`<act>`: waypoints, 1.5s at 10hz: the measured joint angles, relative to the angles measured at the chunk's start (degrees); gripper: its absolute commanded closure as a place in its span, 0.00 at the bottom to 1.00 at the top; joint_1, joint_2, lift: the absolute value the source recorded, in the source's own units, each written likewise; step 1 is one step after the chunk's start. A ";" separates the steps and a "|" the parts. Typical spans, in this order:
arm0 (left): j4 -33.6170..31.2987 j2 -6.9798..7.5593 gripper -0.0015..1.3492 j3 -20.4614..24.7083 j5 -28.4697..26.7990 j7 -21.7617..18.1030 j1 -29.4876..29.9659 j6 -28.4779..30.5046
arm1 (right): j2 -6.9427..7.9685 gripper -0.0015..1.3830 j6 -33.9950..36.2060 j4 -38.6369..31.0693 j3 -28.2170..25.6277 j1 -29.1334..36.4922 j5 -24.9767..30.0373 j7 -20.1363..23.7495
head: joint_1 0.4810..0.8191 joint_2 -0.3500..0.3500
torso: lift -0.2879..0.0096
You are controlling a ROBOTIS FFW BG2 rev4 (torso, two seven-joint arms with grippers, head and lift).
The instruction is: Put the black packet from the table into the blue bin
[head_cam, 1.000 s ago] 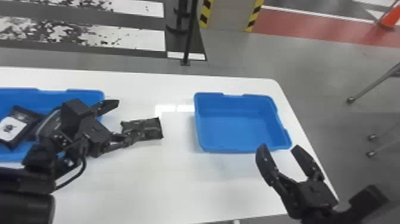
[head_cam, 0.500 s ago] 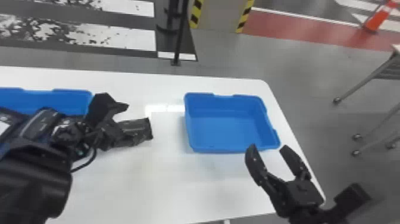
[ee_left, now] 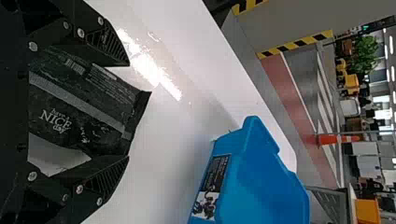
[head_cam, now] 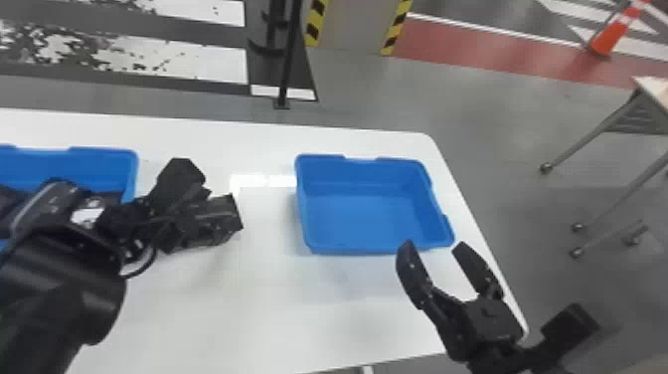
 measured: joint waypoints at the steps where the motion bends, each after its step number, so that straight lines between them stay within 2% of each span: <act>1: 0.32 0.05 0.70 -0.26 -0.27 0.09 -0.50 1.57 | 0.00 0.10 0.00 0.00 0.00 0.02 -0.06 0.00 | 0.63 0.10 | 0.60; 2: 0.41 0.29 0.92 -0.95 -0.37 0.12 -0.81 2.20 | 0.00 0.10 0.00 0.00 0.01 0.03 -0.11 0.00 | 0.63 0.10 | 0.60; 6: -0.38 1.01 0.89 -1.87 -0.35 -1.12 -1.49 1.04 | 0.00 0.10 -0.03 0.00 0.01 -0.03 -0.22 0.05 | 0.63 0.09 | 0.60; 7: -3.54 1.44 0.89 -1.60 0.97 -1.48 -0.89 1.92 | 0.00 0.10 -0.01 0.00 0.04 0.00 -0.22 0.02 | 0.63 0.09 | 0.60; 9: -14.30 2.79 0.89 0.12 4.56 -2.25 2.39 5.43 | 0.00 0.10 0.04 0.00 0.16 0.03 -0.13 0.01 | 0.63 0.09 | 0.60; 12: -26.77 4.25 0.89 9.39 5.46 -4.35 8.85 7.53 | 0.00 0.10 0.03 -0.13 0.34 0.03 -0.10 0.00 | 0.63 0.22 | 0.60; 13: -28.28 4.53 0.89 13.64 4.44 -5.42 10.82 7.65 | 0.00 0.10 0.03 -0.15 0.36 0.03 -0.11 0.00 | 0.63 0.26 | 0.60; 15: -29.23 4.66 0.89 20.88 1.28 -6.64 13.87 7.42 | 0.00 0.10 0.02 -0.31 0.34 0.03 -0.15 0.00 | 0.63 0.43 | 0.60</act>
